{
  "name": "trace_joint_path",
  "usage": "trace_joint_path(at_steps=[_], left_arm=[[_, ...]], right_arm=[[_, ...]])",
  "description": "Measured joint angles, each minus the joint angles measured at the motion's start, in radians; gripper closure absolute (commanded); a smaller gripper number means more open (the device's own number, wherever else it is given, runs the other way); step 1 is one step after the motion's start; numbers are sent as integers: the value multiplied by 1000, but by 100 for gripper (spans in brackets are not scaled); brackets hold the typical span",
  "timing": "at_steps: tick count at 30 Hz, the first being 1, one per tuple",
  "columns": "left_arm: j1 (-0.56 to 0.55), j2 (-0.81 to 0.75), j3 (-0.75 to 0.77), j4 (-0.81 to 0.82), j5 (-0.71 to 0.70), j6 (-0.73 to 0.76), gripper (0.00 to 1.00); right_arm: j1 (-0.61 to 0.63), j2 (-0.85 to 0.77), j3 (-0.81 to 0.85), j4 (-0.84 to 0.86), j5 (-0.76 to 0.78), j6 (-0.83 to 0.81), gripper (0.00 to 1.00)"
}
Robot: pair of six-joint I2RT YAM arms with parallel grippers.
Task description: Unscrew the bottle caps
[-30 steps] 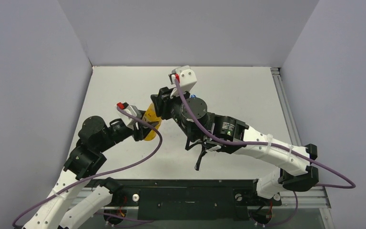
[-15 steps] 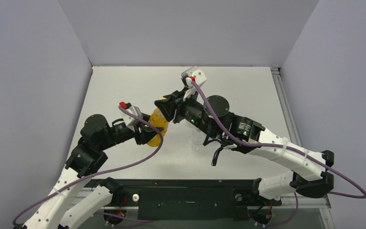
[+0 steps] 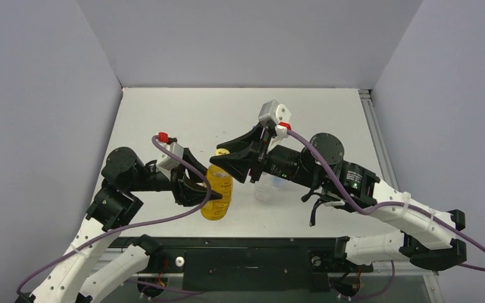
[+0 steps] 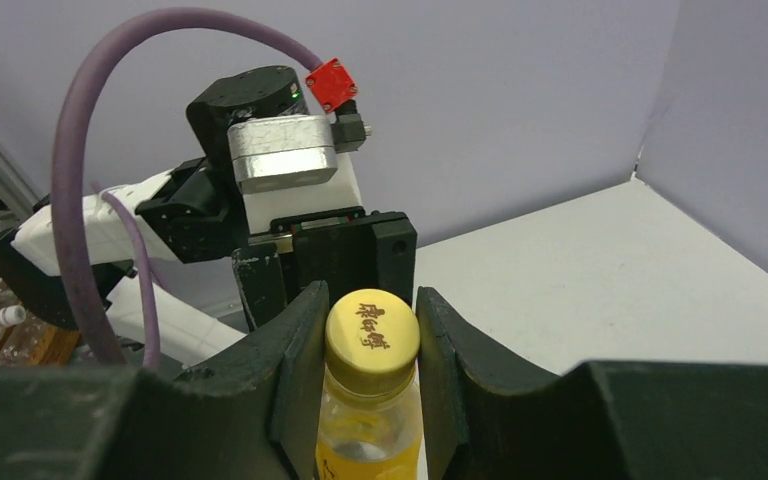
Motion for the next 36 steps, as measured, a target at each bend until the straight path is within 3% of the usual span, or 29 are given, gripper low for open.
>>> trace_joint_path(at_steps=[3,5,10,15,20,27,32,36], left_arm=[[0,6,0,12,52,-29,100],[0,8,0,14,75,-39,100],[0,10,0,7,80,-29,100],[-1,0,0,-49,-70,79,100],[-1,-13,-14,-75,-320,214,100],[-12,-34,-95,-58,-642,317,100],[-18,-49,-151,-34,-772,333,100],[-18,-60,-166,-26,-806,330,100]], right_arm=[[-1,-5,0,-8,-45,-14,98],[-2,-7,0,-13,-66,-20,91],[-6,-8,3,-26,-83,-35,57],[-6,-2,15,-90,40,-36,41],[13,59,93,-151,323,10,36],[113,266,319,-218,716,72,34],[127,427,465,-252,837,97,35],[124,469,483,-264,871,105,35]])
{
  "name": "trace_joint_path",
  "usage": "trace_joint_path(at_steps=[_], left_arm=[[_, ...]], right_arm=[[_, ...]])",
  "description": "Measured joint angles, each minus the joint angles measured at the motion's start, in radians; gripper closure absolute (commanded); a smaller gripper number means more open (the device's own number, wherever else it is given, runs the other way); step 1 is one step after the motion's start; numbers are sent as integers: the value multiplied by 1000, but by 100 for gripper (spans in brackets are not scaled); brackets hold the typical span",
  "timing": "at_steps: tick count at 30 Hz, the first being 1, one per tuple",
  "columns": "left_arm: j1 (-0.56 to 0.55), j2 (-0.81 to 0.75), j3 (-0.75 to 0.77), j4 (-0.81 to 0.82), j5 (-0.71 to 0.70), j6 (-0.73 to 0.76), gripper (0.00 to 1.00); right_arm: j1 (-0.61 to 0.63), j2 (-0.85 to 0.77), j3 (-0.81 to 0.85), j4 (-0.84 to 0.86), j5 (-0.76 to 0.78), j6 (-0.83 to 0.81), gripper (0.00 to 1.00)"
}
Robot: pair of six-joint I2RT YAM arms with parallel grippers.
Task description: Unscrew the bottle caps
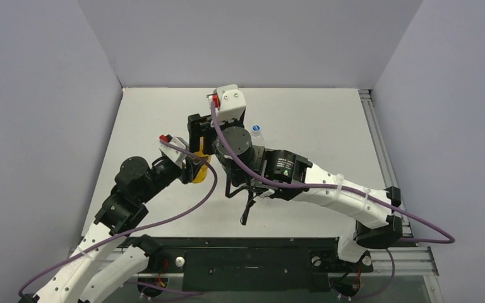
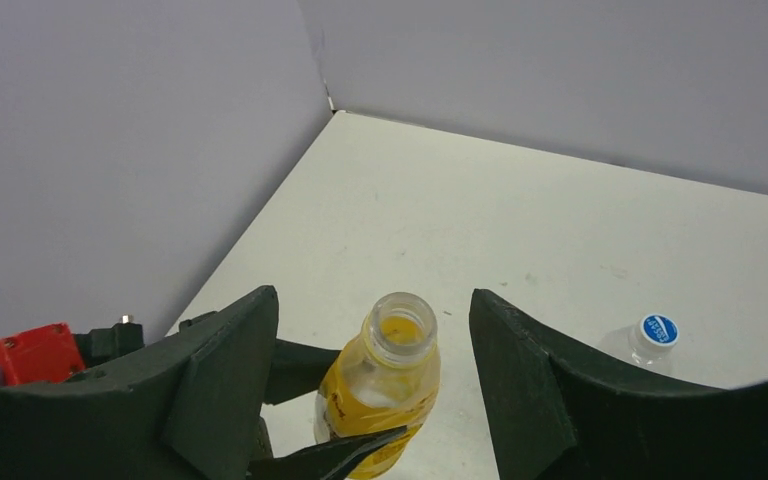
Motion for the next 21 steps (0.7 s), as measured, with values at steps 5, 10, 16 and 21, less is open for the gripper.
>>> trace_joint_path(at_steps=[5,10,16,21], left_arm=[[-3,-43,-30,29,41,-2,100],[-3,-83,-51,29,161,-16,100],[-9,-75,-50,33,227,-32,100],[-9,-62,-45,32,255,-52,100]], right_arm=[[-34,-69,-120,32,-49,26,35],[-79,-216,-335,121,-210,44,37],[-86,-326,-445,198,-347,43,41],[-86,-330,-445,229,-434,35,46]])
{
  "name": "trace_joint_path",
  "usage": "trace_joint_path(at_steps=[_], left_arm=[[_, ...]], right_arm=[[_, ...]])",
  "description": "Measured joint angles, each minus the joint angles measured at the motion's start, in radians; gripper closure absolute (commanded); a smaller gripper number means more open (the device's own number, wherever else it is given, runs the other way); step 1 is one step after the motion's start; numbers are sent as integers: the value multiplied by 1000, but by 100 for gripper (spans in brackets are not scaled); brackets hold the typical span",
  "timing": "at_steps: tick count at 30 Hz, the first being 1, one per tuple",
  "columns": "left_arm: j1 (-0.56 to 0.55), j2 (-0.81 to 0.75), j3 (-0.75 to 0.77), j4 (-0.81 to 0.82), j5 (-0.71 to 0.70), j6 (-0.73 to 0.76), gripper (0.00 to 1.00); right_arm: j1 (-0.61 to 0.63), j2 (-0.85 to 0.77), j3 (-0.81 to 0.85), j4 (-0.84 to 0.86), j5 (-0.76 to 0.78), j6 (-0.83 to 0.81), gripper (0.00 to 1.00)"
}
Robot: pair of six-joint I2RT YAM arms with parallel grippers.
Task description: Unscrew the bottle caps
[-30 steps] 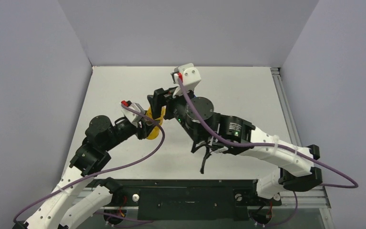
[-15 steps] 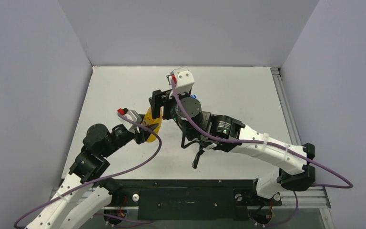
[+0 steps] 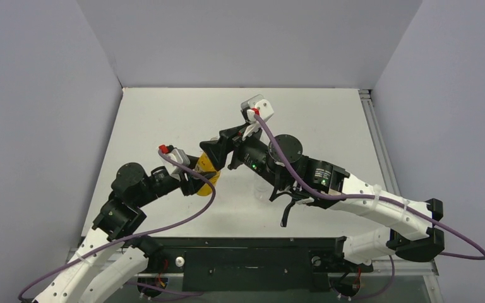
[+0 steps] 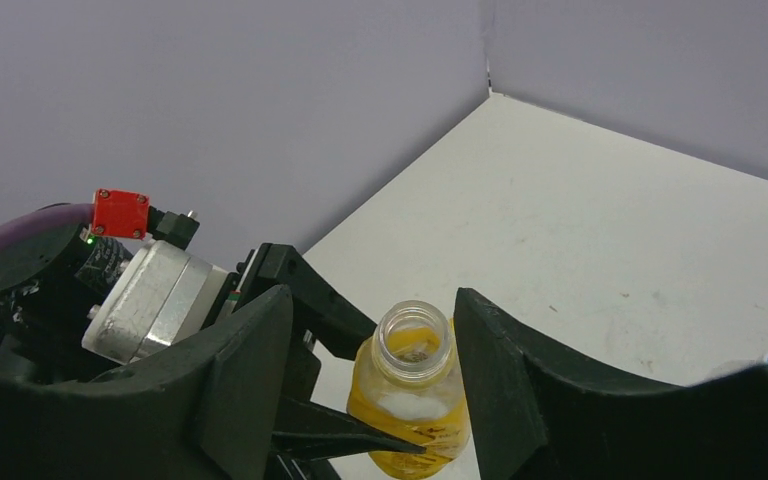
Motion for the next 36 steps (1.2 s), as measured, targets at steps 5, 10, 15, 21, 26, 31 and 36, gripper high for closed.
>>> trace_joint_path(at_steps=[5,10,15,21,26,31,36], left_arm=[[0,3,1,0,8,-11,100],[0,9,6,-11,8,-38,100],[0,16,14,-10,11,-64,100],[0,17,14,-11,26,-85,100],[1,18,14,-11,37,-93,100],[1,13,19,-3,55,-94,100],[1,13,21,-3,60,-96,100]], right_arm=[[1,7,0,1,-39,-9,56],[-1,19,0,3,-40,-22,58],[-1,19,0,5,-40,-27,56],[2,19,0,1,-17,-46,51],[1,19,0,-6,25,-55,50],[0,20,0,-37,85,-76,50],[0,20,0,-38,90,-77,56]])
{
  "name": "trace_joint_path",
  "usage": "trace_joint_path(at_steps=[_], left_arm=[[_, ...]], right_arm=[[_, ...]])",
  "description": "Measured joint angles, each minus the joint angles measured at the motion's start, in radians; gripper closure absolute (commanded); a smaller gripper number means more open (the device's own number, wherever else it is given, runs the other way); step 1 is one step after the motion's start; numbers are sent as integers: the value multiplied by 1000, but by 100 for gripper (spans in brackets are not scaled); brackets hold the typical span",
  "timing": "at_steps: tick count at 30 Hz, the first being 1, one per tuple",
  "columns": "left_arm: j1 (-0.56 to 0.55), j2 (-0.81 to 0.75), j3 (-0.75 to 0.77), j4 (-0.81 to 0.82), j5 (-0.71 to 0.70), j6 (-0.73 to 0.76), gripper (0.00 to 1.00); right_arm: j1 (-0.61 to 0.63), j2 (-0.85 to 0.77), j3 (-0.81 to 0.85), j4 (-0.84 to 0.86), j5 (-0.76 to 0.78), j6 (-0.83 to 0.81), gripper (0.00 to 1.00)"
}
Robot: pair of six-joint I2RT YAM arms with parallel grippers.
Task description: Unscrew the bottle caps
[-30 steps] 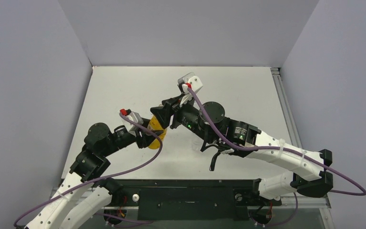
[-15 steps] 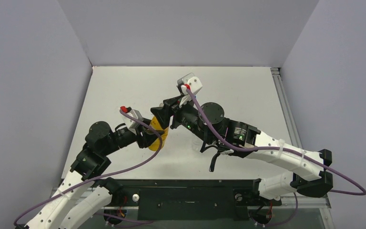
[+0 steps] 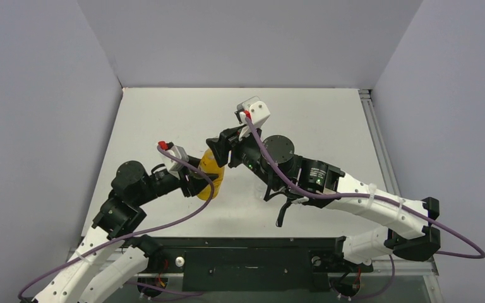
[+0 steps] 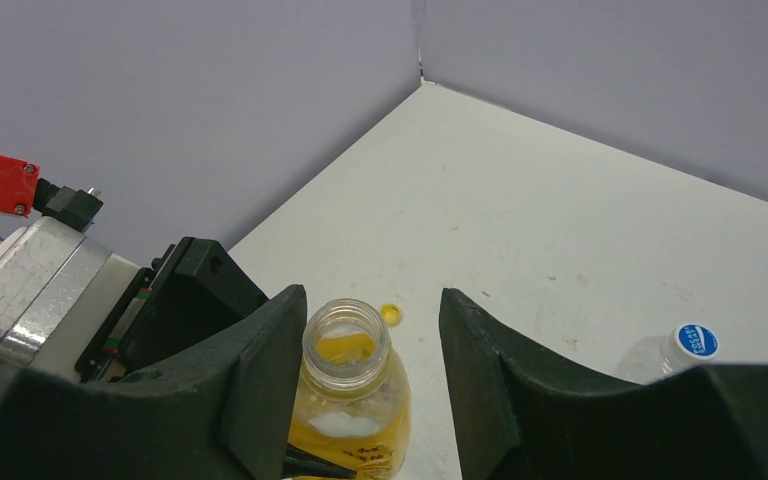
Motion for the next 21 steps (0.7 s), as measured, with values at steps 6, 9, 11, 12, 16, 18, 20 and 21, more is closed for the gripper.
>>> trace_joint_path(at_steps=[6,9,11,12,16,18,20,21], left_arm=[[0,6,0,-2,0,-3,100],[0,6,0,-5,-3,-3,100],[0,7,0,-5,-7,-3,100],[0,8,0,-5,-9,-3,100],[5,12,0,-13,-21,-3,89],[5,14,0,-23,-31,-3,48],[6,16,0,-30,-37,1,5],[5,18,0,-27,-36,9,1]], right_arm=[[0,8,-3,16,-40,12,71],[-6,8,-10,25,-60,18,77],[-13,10,-10,26,-74,25,79],[-16,10,-10,26,-81,27,78],[-40,19,-9,25,-122,35,82],[-51,26,-9,25,-139,37,99],[-58,32,-9,24,-146,38,100],[-60,34,-9,24,-148,39,100]])
